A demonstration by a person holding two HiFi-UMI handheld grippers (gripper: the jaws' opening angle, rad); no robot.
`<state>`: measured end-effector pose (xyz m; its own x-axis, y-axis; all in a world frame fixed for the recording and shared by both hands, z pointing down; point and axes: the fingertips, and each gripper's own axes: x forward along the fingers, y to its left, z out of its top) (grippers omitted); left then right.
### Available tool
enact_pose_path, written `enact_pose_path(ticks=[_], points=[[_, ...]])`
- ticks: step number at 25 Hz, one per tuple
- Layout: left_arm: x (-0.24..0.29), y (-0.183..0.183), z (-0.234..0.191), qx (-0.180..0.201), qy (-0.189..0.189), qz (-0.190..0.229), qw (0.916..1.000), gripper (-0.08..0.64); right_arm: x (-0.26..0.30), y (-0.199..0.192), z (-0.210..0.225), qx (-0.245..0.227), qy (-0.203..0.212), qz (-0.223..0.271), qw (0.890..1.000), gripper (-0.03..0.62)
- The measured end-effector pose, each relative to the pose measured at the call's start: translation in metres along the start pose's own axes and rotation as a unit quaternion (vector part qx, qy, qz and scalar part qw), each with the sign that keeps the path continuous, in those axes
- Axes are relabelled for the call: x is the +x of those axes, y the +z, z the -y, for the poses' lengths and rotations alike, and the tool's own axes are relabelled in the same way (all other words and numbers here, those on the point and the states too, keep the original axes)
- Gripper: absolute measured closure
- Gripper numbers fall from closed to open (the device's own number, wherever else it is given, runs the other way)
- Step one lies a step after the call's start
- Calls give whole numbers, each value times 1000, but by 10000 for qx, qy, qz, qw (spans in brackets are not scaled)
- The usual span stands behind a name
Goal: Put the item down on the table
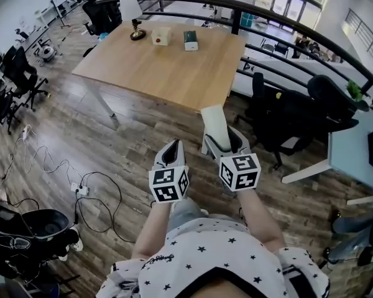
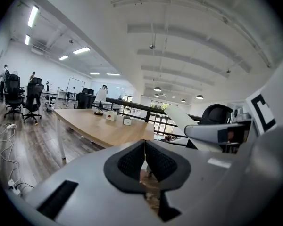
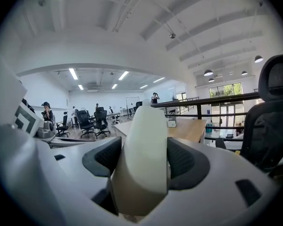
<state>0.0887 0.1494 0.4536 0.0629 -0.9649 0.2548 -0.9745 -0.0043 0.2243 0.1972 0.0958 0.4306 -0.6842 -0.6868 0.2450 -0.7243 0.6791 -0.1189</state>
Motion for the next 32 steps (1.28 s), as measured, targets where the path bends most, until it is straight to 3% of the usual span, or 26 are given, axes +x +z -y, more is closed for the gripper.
enact_pose_path(ticks=[7, 15, 32], points=[[7, -4, -6, -53, 72, -21, 10000, 546, 11, 6, 1, 8, 97, 36, 9999, 298], [51, 6, -32, -125, -22, -49, 9999, 546, 52, 21, 17, 39, -51, 153, 9999, 296], [188, 98, -159, -30, -410, -84, 9991, 546, 229, 89, 27, 142, -569, 207, 9981, 298]])
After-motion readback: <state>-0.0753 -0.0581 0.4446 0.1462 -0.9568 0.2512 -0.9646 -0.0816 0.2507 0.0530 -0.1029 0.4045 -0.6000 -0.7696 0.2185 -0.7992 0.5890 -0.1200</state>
